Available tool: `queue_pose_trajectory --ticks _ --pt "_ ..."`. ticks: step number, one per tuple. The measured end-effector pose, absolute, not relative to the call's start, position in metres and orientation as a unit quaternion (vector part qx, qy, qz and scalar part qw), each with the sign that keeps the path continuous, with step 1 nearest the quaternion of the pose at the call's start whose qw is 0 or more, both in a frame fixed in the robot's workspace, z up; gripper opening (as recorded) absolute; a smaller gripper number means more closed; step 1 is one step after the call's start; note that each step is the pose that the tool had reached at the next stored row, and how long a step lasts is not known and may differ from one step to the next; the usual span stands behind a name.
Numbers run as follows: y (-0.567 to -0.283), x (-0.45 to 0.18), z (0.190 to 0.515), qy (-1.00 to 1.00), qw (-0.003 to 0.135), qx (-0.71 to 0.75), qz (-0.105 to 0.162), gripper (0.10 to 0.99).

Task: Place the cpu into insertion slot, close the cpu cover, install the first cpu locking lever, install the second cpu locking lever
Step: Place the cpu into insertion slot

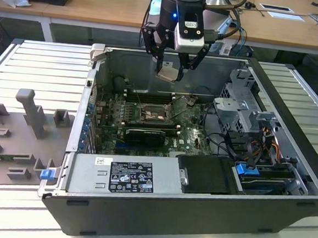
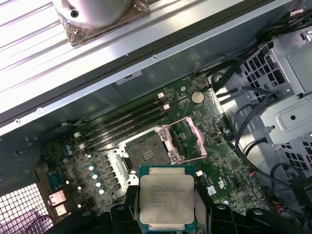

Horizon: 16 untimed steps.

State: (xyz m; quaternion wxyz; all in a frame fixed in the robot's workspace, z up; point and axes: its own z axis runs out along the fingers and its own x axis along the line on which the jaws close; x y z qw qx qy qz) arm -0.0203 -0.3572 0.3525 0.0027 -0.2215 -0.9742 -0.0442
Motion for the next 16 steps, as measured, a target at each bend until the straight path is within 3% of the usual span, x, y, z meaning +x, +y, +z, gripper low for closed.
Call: queue_pose_trajectory --ticks 16 --pt "-0.3572 -0.0204 0.3492 -0.966 0.001 -0.256 -0.044 0.541"
